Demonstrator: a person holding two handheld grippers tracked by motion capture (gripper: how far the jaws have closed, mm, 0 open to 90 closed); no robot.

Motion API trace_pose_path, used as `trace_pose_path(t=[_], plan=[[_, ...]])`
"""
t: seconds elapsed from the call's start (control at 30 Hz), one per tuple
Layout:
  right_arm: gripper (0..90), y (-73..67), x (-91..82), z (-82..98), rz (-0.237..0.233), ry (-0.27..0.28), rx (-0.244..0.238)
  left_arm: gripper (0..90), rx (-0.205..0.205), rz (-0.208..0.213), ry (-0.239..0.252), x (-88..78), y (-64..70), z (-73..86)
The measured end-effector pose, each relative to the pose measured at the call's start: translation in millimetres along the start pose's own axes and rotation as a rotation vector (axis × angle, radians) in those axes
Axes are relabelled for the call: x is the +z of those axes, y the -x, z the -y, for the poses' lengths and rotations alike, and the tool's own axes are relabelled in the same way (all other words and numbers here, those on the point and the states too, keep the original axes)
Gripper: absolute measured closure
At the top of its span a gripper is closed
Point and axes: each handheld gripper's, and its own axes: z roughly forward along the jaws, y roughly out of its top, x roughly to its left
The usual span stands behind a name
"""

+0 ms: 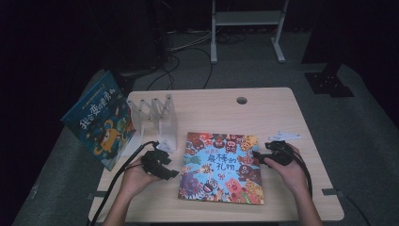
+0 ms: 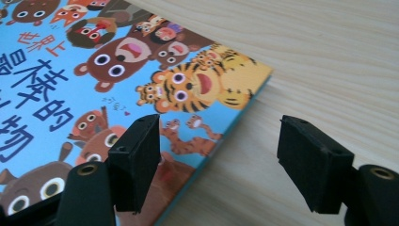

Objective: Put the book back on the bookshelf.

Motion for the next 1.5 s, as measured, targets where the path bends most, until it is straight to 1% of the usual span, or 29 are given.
trace_pose_path(t=[0.03, 0.07, 0.13, 0.2, 0.27, 0.3, 0.37, 0.43, 0.47, 0.53, 0.57, 0.6, 0.63, 0.67, 0.7, 0.77, 0.87, 0.9, 1.0, 1.03, 1.07, 1.13, 1.17, 1.2, 1.23, 1.27, 1.3, 1.33, 1.5], plan=[[29.2, -2.3, 2.4, -1.0, -0.008, -0.005, -0.006, 36.9, 0.01, 0.012, -0.006, 4.9, 1.8, -0.6], [29.2, -2.3, 2.4, -1.0, -0.008, -0.005, -0.006, 36.9, 0.01, 0.012, -0.006, 4.9, 1.8, -0.6], [29.0, -4.7, 4.8, -2.8, -0.014, -0.012, -0.012, 36.8, 0.007, 0.033, 0.014, 6.2, 1.3, -0.7], [29.0, -5.8, 5.7, -4.0, -0.017, -0.013, -0.013, 36.8, 0.008, 0.039, 0.017, 6.5, 1.0, -0.3], [28.8, -6.1, 6.2, -4.5, -0.019, -0.014, -0.016, 37.9, 0.015, 0.043, 0.018, 6.6, 0.7, 0.0], [28.8, -6.8, 7.9, -5.5, -0.019, -0.019, -0.019, 38.9, 0.025, 0.053, 0.025, 6.8, 0.4, 0.5], [28.6, -7.8, 10.2, -6.2, -0.023, -0.025, -0.02, 41.4, 0.037, 0.052, 0.026, 6.4, 1.4, 0.3], [28.5, -8.5, 12.2, -6.7, -0.025, -0.03, -0.025, 41.7, 0.046, 0.047, 0.03, 6.3, 2.7, 0.4], [28.5, -8.9, 13.2, -7.1, -0.029, -0.027, -0.023, 41.9, 0.045, 0.067, 0.034, 7.2, 3.1, 0.4], [28.4, -9.3, 14.6, -8.2, -0.03, -0.029, -0.021, 41.5, 0.054, 0.121, 0.044, 11.6, 7.2, -0.8], [28.4, -9.5, 15.5, -8.9, -0.032, -0.029, -0.02, 39.6, 0.053, 0.135, 0.05, 14.6, 10.9, -2.3], [28.4, -9.5, 16.0, -9.5, -0.03, -0.032, -0.021, 38.4, 0.053, 0.135, 0.05, 14.6, 10.9, -2.3], [28.4, -9.5, 16.6, -10.1, -0.031, -0.034, -0.016, 37.2, 0.068, 0.151, 0.055, 19.1, 18.2, -5.9], [28.4, -9.5, 16.6, -10.1, -0.031, -0.034, -0.016, 36.0, 0.068, 0.151, 0.055, 19.1, 18.2, -5.9], [27.9, -8.1, 18.1, -11.4, -0.034, -0.037, -0.013, 35.7, 0.071, 0.166, 0.064, 23.0, 23.3, -9.0], [27.8, -5.8, 19.3, -13.1, -0.027, -0.041, -0.013, 34.7, 0.07, 0.168, 0.076, 24.9, 26.7, -11.5], [27.3, -3.1, 21.2, -13.7, -0.035, -0.038, -0.002, 34.3, 0.074, 0.166, 0.085, 25.7, 29.9, -13.7], [27.2, -0.2, 23.1, -14.7, -0.043, -0.037, 0.01, 34.1, 0.078, 0.17, 0.092, 27.5, 34.2, -15.9], [26.5, 2.1, 24.9, -16.3, -0.041, -0.038, 0.013, 33.4, 0.09, 0.158, 0.087, 29.1, 39.0, -18.0], [25.7, 4.1, 26.6, -18.6, -0.038, -0.045, 0.012, 33.1, 0.096, 0.149, 0.088, 30.6, 43.2, -19.2], [25.7, 4.1, 26.6, -18.6, -0.038, -0.045, 0.012, 32.6, 0.096, 0.149, 0.088, 30.6, 43.2, -19.2], [25.1, 7.4, 28.8, -21.8, -0.047, -0.059, 0.011, 30.2, 0.1, 0.144, 0.093, 31.6, 46.5, -18.8], [25.0, 8.2, 29.3, -22.3, -0.053, -0.062, 0.01, 27.2, 0.099, 0.132, 0.095, 32.2, 47.2, -18.3], [25.0, 8.2, 29.3, -22.3, -0.053, -0.062, 0.01, 24.0, 0.099, 0.132, 0.095, 32.2, 47.2, -18.3], [24.9, 9.3, 29.9, -23.9, -0.061, -0.071, -0.003, 21.6, 0.1, 0.091, 0.099, 32.0, 46.7, -17.0], [24.8, 9.0, 29.9, -24.9, -0.061, -0.078, -0.01, 18.7, 0.1, 0.091, 0.099, 32.0, 46.7, -17.0], [24.8, 8.9, 30.3, -26.1, -0.06, -0.082, -0.024, 17.8, 0.087, 0.071, 0.106, 30.3, 42.8, -16.5], [24.8, 8.5, 30.6, -27.3, -0.061, -0.088, -0.03, 17.3, 0.076, 0.064, 0.115, 29.0, 40.9, -16.1], [25.2, 5.0, 37.1, -32.8, -0.093, -0.091, -0.065, 13.0, 0.048, 0.012, 0.141, 20.7, 29.9, -14.0]])
